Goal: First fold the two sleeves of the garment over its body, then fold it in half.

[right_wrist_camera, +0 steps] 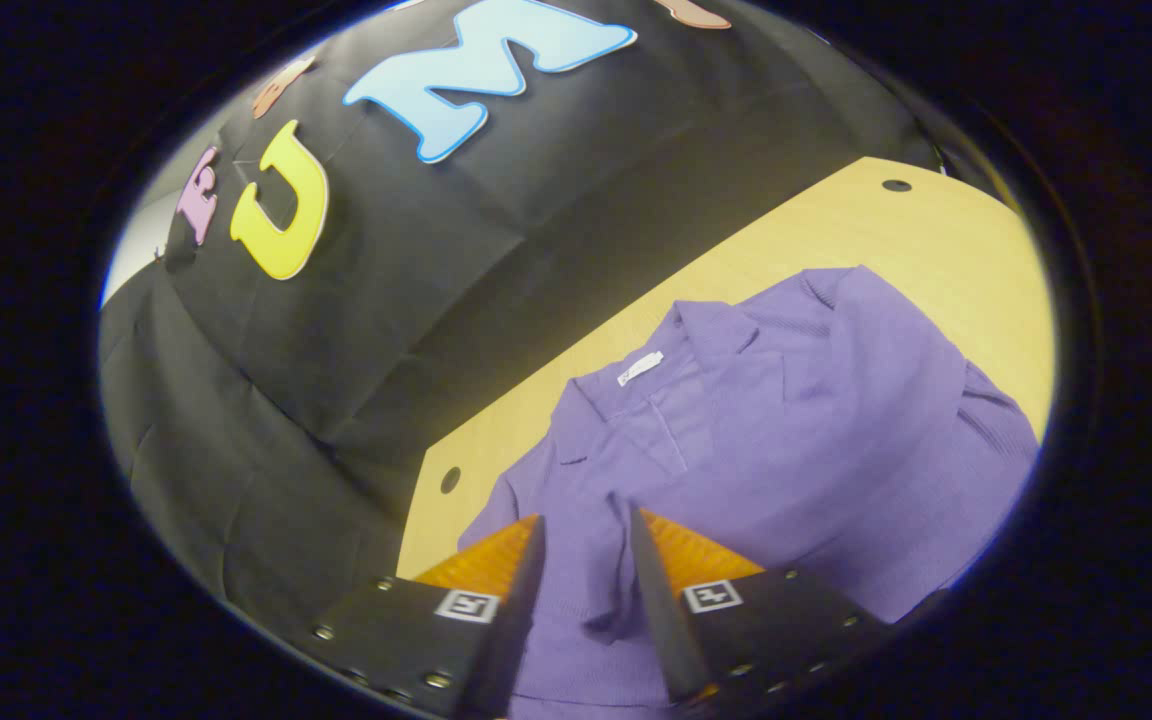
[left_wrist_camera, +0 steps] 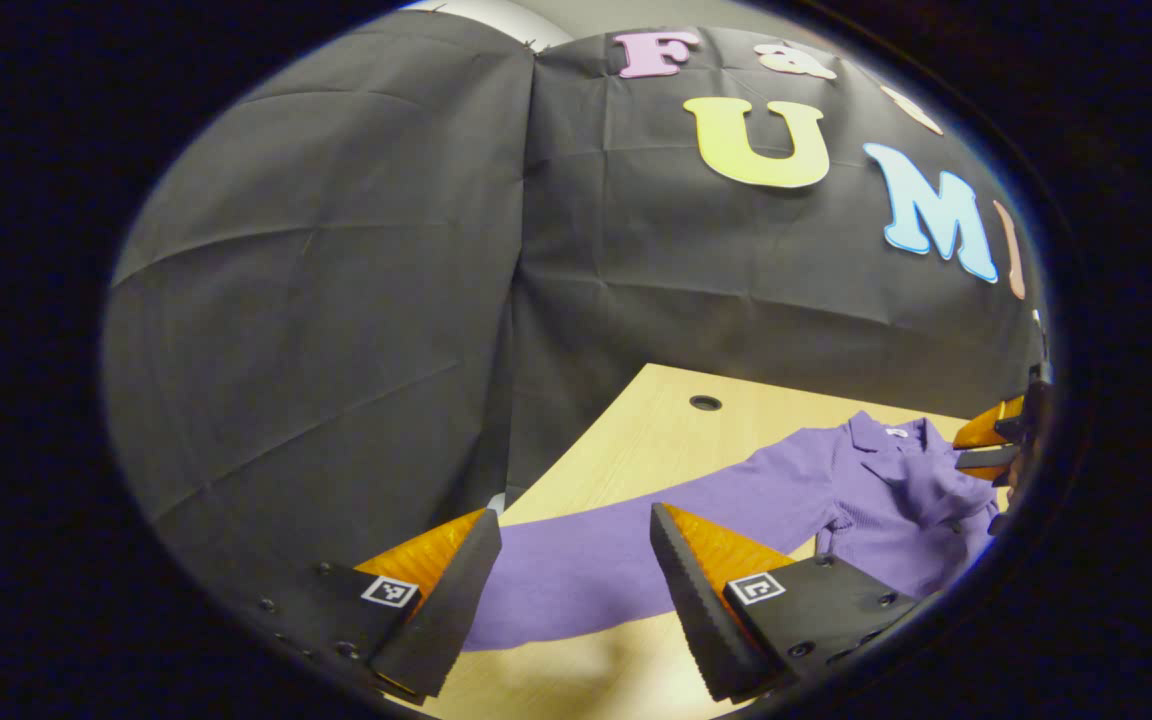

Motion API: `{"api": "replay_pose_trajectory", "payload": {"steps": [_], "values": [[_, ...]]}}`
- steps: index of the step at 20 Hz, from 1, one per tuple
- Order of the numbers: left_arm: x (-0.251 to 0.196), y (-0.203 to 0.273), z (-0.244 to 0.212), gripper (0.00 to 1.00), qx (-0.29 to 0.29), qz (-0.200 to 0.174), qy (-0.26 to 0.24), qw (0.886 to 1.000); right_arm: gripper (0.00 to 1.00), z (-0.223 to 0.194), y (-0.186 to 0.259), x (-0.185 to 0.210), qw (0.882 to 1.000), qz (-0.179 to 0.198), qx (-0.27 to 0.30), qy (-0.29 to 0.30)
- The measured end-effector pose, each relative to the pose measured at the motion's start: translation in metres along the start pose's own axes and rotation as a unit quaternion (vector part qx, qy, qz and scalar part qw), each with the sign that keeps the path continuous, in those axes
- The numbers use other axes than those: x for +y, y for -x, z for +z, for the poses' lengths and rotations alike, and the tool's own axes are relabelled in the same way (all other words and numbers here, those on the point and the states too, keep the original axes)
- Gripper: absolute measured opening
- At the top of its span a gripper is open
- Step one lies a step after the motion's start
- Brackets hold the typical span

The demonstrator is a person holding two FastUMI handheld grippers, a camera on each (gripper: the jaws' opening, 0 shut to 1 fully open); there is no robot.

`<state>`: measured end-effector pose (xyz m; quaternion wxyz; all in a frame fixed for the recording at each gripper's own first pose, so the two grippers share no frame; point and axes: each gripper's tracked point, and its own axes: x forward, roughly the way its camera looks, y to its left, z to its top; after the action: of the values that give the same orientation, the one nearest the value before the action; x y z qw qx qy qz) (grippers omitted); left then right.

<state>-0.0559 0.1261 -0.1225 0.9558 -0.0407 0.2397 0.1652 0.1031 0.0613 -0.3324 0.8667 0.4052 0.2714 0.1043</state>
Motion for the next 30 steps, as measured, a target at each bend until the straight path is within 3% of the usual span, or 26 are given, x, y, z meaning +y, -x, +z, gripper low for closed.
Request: {"api": "replay_pose_trajectory", "payload": {"steps": [2,3,4,5,11,17,21,22,28,30], "values": [[0.002,-0.001,-0.001,0.95,0.004,0.009,0.009,1.000,0.94,0.002,0.009,-0.001,1.000,-0.005,-0.003,0.014],[0.004,-0.002,-0.002,0.94,0.006,0.016,0.013,1.000,0.93,0.006,0.013,0.000,1.000,-0.005,-0.008,0.023],[0.005,-0.004,-0.003,0.96,0.008,0.024,0.014,1.000,1.00,0.007,0.020,0.000,0.999,-0.007,-0.013,0.032],[0.008,-0.006,-0.003,0.96,0.012,0.034,0.015,0.999,0.93,0.011,0.027,0.000,0.999,-0.009,-0.019,0.041],[0.023,-0.012,-0.008,0.97,0.038,0.105,0.029,0.993,0.93,0.047,0.078,-0.007,0.988,-0.038,-0.083,0.123],[0.022,-0.016,-0.036,0.94,0.087,0.141,0.045,0.985,0.93,0.069,0.126,-0.009,0.978,-0.051,-0.120,0.165],[0.017,-0.013,-0.056,0.99,0.127,0.153,0.060,0.978,0.93,0.092,0.162,-0.010,0.966,-0.065,-0.167,0.187],[0.019,-0.008,-0.058,0.95,0.143,0.164,0.059,0.974,0.93,0.095,0.172,-0.013,0.962,-0.073,-0.177,0.193],[0.015,-0.014,-0.051,0.97,0.122,0.165,0.057,0.977,0.93,0.111,0.217,-0.025,0.951,-0.095,-0.204,0.213],[0.001,-0.022,-0.051,0.64,0.120,0.146,0.052,0.981,0.93,0.113,0.227,-0.027,0.949,-0.100,-0.211,0.214]]}}
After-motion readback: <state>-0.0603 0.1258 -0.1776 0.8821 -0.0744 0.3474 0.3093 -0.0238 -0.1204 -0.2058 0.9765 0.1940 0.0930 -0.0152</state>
